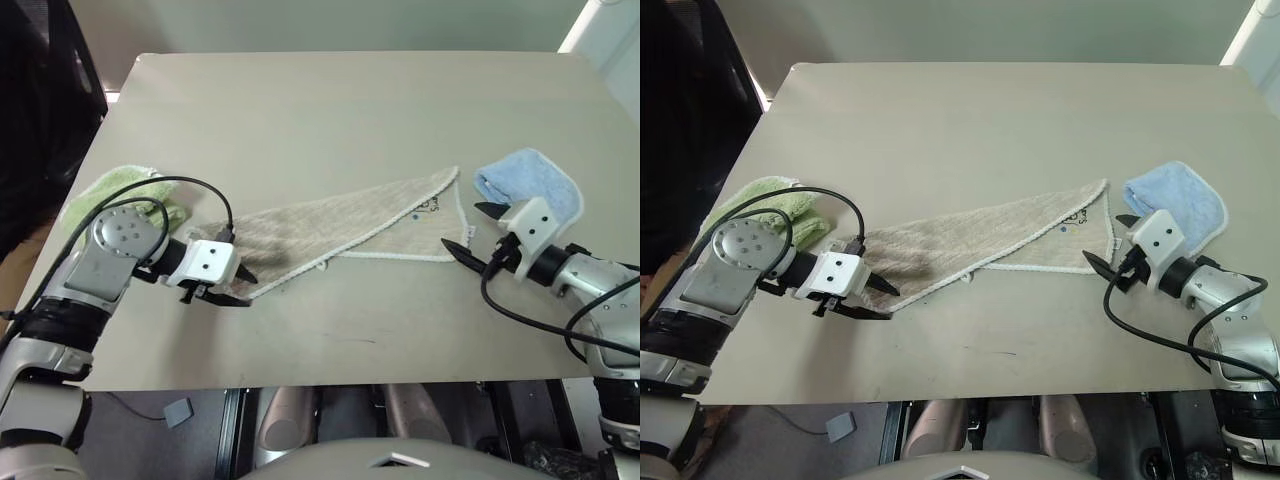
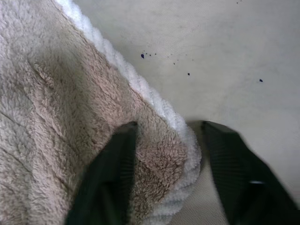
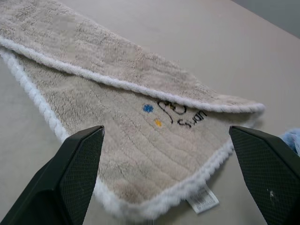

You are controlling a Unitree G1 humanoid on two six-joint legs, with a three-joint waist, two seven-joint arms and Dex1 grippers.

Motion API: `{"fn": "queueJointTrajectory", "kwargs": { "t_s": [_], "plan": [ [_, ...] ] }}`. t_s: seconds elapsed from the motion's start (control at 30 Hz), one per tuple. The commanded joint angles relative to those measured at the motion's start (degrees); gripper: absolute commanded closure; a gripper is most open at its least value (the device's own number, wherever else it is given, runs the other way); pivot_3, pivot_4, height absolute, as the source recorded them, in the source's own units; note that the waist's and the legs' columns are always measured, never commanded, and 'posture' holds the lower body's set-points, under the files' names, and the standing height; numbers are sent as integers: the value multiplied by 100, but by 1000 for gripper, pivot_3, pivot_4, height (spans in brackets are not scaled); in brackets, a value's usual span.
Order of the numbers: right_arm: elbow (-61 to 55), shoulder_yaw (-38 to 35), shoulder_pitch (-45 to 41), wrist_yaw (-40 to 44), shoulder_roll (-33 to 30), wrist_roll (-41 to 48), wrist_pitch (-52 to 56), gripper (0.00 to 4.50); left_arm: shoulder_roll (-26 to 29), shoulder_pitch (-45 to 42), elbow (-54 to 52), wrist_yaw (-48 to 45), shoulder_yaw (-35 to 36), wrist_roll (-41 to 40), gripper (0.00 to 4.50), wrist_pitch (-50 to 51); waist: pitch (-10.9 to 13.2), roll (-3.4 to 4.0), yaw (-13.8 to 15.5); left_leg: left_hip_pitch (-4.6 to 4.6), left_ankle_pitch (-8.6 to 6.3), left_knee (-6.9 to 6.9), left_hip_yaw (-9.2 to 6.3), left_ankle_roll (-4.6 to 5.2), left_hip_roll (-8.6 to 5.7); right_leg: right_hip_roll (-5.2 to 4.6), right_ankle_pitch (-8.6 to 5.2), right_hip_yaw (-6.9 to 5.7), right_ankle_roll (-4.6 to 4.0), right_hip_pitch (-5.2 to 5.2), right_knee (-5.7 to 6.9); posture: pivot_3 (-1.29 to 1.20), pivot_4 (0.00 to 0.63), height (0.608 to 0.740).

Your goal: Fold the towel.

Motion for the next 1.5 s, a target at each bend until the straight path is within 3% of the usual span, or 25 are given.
{"fn": "queueJointTrajectory", "kwargs": {
  "t_s": [0.03, 0.13, 0.33, 0.5, 0.87, 1.17, 1.47, 1.5],
  "plan": [
    [-199, -227, -48, -70, -100, -24, -150, 0, 26, -66, 221, -221, -11, 170, 3578, -150, -2, 3, -14, 0, 0, 0, 0, 0, 0, 1, 0, 0, 0, -1, 0, 0, 150, 736],
    [-134, -198, -173, -50, -137, -54, -177, 0, 65, -46, 215, -205, 38, 129, 4490, -147, -6, 9, -33, 1, 1, 0, -1, -1, 0, 4, -3, 0, 5, -1, -1, 0, 150, 736],
    [68, -96, -502, 8, -195, -145, -228, 0, 165, 126, -34, -56, 326, -156, 4490, 141, -10, 17, -43, -5, 5, -3, -2, 0, 2, 7, -20, 0, 20, -8, -7, 0, 150, 736],
    [503, 104, -935, 49, -330, -511, -624, 0, 374, 266, -247, 49, 718, -426, 4490, 667, -10, 16, -48, -33, 2, -2, 0, -2, 1, 6, -1, 0, -22, -36, -11, 0, 150, 736],
    [3958, 1266, -2833, -247, -438, -2253, -3570, 0, 573, 862, -1151, 429, 1293, -675, 4490, 1323, -9, 18, -70, -68, -7, -3, 5, -1, 3, 0, 14, -4, -30, -86, -4, 0, 150, 736],
    [6514, 2385, -4410, -1568, -273, -3969, -5508, 0, 603, 1149, -1479, 562, 1446, -743, 4490, 1495, -8, 20, -106, -66, -6, -3, 6, 0, 7, 0, 42, -8, -29, -94, 6, 0, 150, 736],
    [7406, 3111, -5050, -2726, -167, -5046, -6296, 0, 576, 1320, -1621, 666, 1518, -746, 4490, 1575, -7, 21, -107, -66, -7, -5, 5, -2, 10, -2, 43, -14, -27, -96, 10, 0, 150, 736],
    [7455, 3168, -5082, -2816, -166, -5121, -6355, 178, 573, 1327, -1622, 673, 1521, -747, 4499, 1577, -7, 21, -107, -66, -8, -6, 5, -2, 10, -2, 43, -14, -27, -96, 11, 0, 150, 736]
  ]
}}
